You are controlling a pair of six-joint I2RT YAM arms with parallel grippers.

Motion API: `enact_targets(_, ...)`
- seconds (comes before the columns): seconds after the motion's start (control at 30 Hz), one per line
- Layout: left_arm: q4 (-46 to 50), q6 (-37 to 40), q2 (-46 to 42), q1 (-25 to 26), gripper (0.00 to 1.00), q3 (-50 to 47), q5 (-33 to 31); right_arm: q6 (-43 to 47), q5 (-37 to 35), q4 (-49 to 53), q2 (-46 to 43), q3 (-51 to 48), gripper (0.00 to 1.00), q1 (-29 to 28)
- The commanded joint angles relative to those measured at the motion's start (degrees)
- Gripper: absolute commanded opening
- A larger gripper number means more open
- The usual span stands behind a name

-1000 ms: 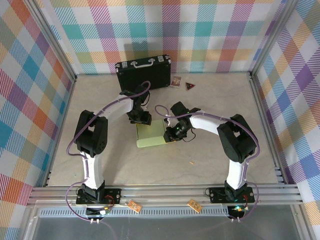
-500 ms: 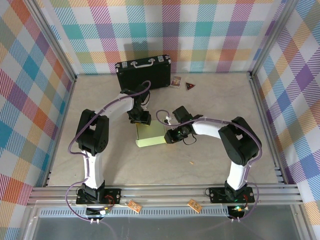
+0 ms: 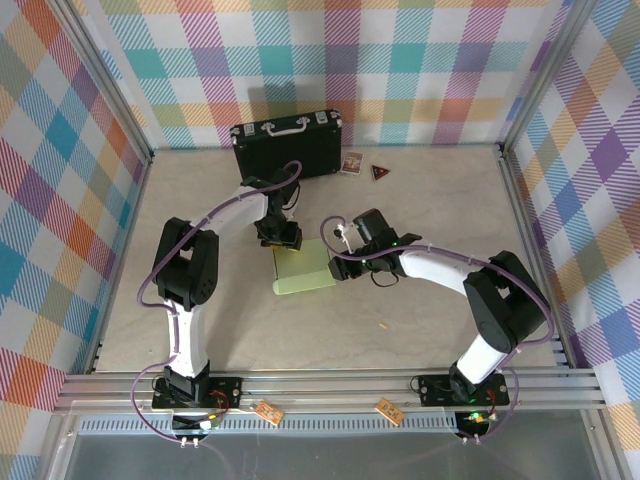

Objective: Fold the paper box

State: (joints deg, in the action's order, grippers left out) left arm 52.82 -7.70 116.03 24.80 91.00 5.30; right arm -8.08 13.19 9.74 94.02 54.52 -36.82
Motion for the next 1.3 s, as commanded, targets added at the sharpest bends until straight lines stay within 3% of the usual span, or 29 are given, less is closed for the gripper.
enact_targets(0.0, 3.75, -1.38, 3.24, -0.62, 0.49, -3.06, 4.92, -0.3, -1.49, 0.4, -2.45, -1.05, 0.45, -0.38)
enact_targets(0.3, 8.29, -1.69, -2.39, -1.94, 0.58, 2.28, 9.05, 0.2, -0.71, -1.47, -6.84, -6.12, 0.48, -0.36)
enact_targets(0.43, 13.88, -0.29, -3.12, -2.13, 0.58, 8.64, 1.91, 2.71, -1.47, -3.28, -8.69, -7.47, 0.52, -0.28)
enact_targets(0.5, 13.35, -0.84, -4.26, -2.63, 0.58, 8.04, -0.71, 4.12, -1.81, -4.55, -9.52, -8.0, 0.55, -0.29)
enact_targets(0.63, 7.1, -1.7, -8.01, -4.04, 0.58, 1.28, 3.95, 6.03, 0.51, -6.6, -11.04, -8.64, 0.58, -0.36)
enact_targets(0.7, 6.08, -1.83, -8.37, -4.26, 0.58, 0.63, 3.15, 6.77, 0.5, -8.82, -12.36, -9.99, 0.59, -0.28)
enact_targets(0.83, 2.88, -2.67, -6.79, -6.48, 0.59, 2.21, 2.29, 6.42, -1.75, -8.85, -13.17, -10.15, 0.65, -0.28)
enact_targets(1.03, 4.63, -0.26, 4.0, -6.96, 0.6, 11.52, 5.71, 2.78, -0.71, -2.72, -9.22, -5.75, 0.66, -0.4)
enact_targets(1.27, 1.86, -1.77, 4.64, -6.7, 0.59, 3.26, 6.55, -0.14, 1.27, -4.14, -3.03, -4.81, 0.66, -0.46)
